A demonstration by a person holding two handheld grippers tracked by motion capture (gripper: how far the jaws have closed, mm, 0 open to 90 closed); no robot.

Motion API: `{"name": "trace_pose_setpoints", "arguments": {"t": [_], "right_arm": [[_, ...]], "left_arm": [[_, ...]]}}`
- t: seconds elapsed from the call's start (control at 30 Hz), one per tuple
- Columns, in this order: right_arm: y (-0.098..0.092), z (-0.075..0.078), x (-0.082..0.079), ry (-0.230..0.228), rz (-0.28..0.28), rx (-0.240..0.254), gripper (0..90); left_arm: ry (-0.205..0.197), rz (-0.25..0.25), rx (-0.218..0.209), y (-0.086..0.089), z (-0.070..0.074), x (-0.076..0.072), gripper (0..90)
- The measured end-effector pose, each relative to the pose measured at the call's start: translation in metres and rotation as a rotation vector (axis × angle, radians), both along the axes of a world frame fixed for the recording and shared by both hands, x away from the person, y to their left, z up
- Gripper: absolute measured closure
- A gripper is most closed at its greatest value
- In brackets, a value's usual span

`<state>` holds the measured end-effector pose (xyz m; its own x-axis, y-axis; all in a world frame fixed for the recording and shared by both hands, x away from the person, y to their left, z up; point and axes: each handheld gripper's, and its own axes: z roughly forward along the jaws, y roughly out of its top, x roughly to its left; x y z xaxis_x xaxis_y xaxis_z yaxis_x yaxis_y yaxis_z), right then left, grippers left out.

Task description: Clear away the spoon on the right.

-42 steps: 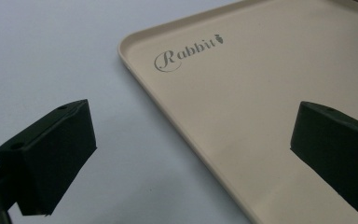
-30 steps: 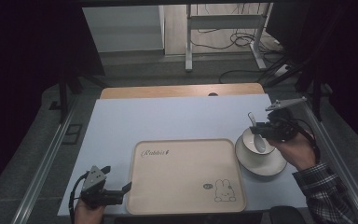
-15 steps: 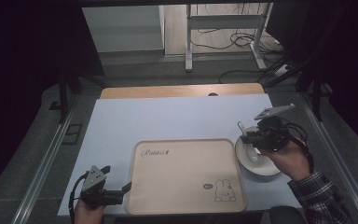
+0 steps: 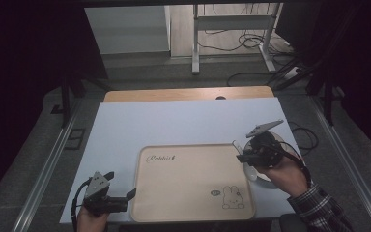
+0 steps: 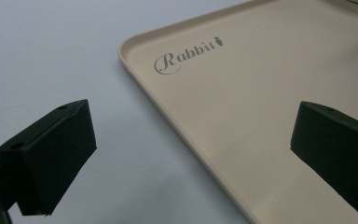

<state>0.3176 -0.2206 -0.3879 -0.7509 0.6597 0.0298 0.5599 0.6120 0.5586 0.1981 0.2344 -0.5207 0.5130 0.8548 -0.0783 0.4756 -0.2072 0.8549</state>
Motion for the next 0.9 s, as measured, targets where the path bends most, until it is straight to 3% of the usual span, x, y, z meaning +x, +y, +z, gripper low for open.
{"name": "trace_pose_setpoints", "arguments": {"t": [0.4,0.9], "right_arm": [[0.018,-0.030,-0.007,0.069,0.041,-0.039,75.7],[0.031,-0.068,-0.006,0.137,0.037,-0.095,75.7]], "left_arm": [[0.002,-0.003,-0.001,0.000,0.000,0.000,0.0],[0.003,-0.007,-0.002,0.000,0.000,0.000,0.0]]}}
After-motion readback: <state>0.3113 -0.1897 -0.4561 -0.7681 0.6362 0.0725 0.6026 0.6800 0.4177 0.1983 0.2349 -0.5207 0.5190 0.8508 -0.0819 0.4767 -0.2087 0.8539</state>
